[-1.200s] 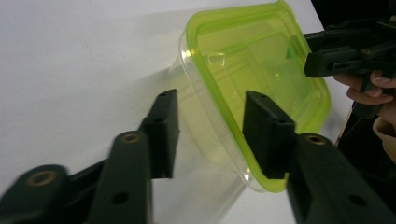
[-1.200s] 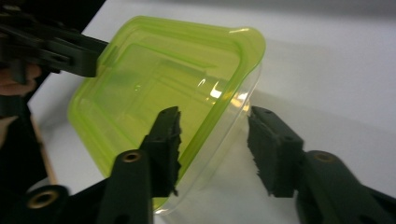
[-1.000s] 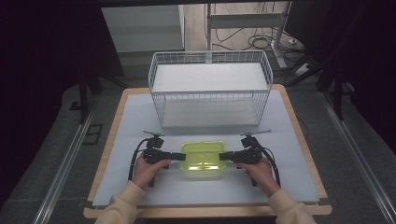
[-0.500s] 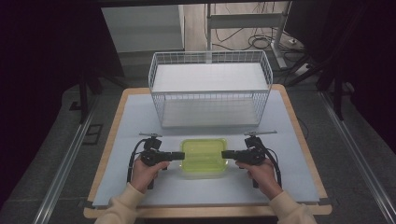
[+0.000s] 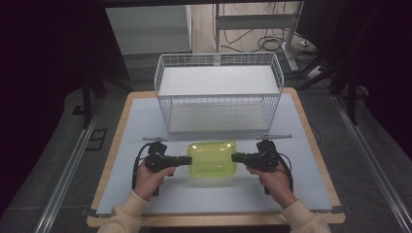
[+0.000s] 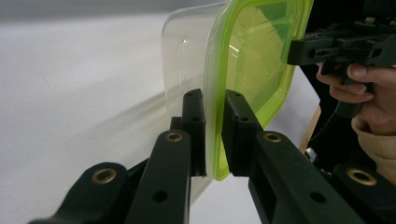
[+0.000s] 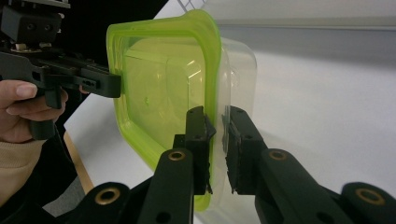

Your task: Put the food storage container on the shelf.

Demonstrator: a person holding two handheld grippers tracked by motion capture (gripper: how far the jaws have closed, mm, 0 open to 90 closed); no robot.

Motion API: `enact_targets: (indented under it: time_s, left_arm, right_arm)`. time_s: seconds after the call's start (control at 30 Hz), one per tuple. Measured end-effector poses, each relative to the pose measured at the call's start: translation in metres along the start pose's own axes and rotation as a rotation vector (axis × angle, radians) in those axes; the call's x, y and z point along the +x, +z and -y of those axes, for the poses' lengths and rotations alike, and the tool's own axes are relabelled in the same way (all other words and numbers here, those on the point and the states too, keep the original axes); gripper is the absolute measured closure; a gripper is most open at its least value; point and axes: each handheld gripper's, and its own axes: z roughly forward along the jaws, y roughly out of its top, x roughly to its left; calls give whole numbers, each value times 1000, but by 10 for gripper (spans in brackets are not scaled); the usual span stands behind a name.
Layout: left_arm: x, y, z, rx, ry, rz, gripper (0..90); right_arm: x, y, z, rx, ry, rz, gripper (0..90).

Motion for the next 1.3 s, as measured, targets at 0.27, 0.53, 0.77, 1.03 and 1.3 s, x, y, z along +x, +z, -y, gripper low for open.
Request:
enact_targets:
  time_s: [0.27,0.53,0.77,1.03,1.3]
  left_arm:
    - [-6,-5,-4,-19,23,2,807]
    - [-15,-11,-12,-31,47,1,807]
    - [-22,-14,-23,-43,76,3,807]
    - [-33,-27,-40,-74,115,-9,807]
    - [-43,-36,-56,-94,135,3,807]
  right_arm:
    - [5,-6,-3,-24,-16,1,803]
    - [13,-14,-8,-52,-72,15,799]
    - [17,-23,-17,-79,-91,15,800]
    - [24,-30,-33,-101,-107,12,800]
    - [35,-44,-50,-135,-125,10,801]
